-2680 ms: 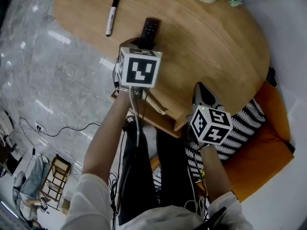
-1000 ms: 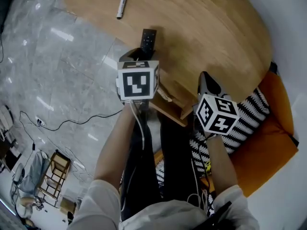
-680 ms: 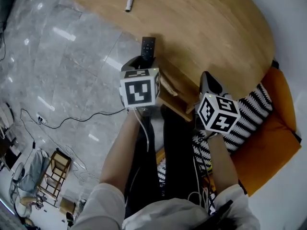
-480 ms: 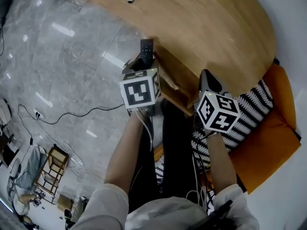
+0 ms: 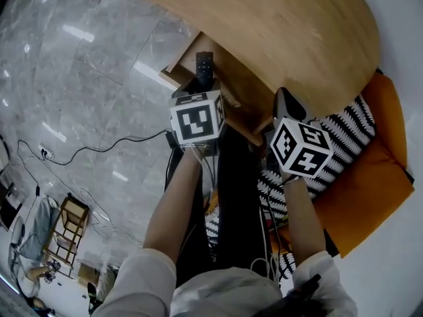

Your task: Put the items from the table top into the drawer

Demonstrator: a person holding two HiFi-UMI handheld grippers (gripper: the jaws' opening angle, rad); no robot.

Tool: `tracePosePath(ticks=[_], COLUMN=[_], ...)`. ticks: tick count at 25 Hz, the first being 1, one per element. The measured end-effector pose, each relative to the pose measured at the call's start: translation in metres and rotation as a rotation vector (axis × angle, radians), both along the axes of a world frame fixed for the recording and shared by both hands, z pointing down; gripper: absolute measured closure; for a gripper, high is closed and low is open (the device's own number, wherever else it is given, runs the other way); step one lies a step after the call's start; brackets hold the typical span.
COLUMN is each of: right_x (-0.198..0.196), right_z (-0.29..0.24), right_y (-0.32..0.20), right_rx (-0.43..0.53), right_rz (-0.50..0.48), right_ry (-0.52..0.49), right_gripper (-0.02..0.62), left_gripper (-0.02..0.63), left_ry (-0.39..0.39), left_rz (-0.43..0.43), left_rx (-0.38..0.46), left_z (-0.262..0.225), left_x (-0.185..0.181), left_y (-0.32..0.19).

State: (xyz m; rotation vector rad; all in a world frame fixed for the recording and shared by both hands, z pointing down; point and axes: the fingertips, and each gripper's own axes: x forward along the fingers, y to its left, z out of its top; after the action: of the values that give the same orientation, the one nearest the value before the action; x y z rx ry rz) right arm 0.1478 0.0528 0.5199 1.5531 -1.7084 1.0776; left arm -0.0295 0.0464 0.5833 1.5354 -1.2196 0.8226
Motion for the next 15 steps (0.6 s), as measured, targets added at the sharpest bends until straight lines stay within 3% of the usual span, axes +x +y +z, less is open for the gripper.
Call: tracePosePath(ticks=[5,10,15], right_x=[0.013,0.029,0.031], right_z=[0.003,0.007,0.006], right_y=[0.009,0.011,0.003], right_rx=[-0.016,-0.022,-0.017], right_rz=[0.011,0.025,0.036], right_ry=[0.007,0.010,0.007], right_gripper=[0.603,0.603,0.603], left_gripper=[0.408,0.397,0.364], left_ry=[0.017,0.158,0.156], left_rz=[-0.004,-0.022,0.012], left_rx=[-0.013,-0.051,-0.043], left_z=[0.008,0.020,0.020], left_x=[0.017,0.055,0.054], left_y=[0.001,0.004,0.004])
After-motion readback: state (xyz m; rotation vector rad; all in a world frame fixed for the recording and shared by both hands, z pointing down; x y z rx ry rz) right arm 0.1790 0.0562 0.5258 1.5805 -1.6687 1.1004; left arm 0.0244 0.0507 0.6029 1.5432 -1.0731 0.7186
